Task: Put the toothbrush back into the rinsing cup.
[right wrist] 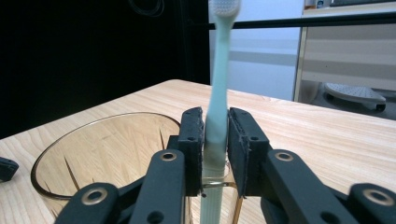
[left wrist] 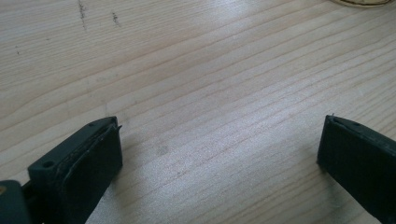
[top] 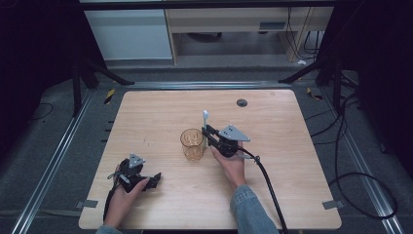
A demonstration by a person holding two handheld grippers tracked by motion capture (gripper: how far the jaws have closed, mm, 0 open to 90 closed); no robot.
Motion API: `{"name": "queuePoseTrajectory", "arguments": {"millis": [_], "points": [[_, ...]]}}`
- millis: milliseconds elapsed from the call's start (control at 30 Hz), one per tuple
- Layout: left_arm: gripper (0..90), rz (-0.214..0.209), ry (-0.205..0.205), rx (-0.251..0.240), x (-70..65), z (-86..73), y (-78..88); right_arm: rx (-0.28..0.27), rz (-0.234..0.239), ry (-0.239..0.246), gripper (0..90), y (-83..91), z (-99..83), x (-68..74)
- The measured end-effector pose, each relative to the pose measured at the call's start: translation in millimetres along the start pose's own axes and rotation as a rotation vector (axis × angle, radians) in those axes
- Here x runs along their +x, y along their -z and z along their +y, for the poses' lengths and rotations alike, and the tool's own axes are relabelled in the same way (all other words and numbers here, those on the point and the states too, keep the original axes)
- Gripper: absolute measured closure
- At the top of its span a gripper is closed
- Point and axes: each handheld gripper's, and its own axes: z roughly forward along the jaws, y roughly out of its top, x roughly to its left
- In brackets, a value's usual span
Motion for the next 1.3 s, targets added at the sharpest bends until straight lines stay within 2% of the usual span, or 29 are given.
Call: {"name": "queuePoseTrajectory", "arguments": {"millis": [367, 767, 1300], "points": [[0.0, 0.0, 0.0, 0.0, 0.0, 0.0, 0.0, 0.013, 0.001, -0.013, 68.3, 2.9, 4.6, -2.8], [0.0, 0.0, 0.0, 0.0, 0.0, 0.0, 0.0, 0.036, -0.003, -0.012, 58.2, 14.0, 23.1, -5.7], [0.0, 0.0, 0.0, 0.0, 0.0, 0.0, 0.0, 0.066, -0.004, -0.008, 42.8, 26.4, 39.0, -6.8]]}}
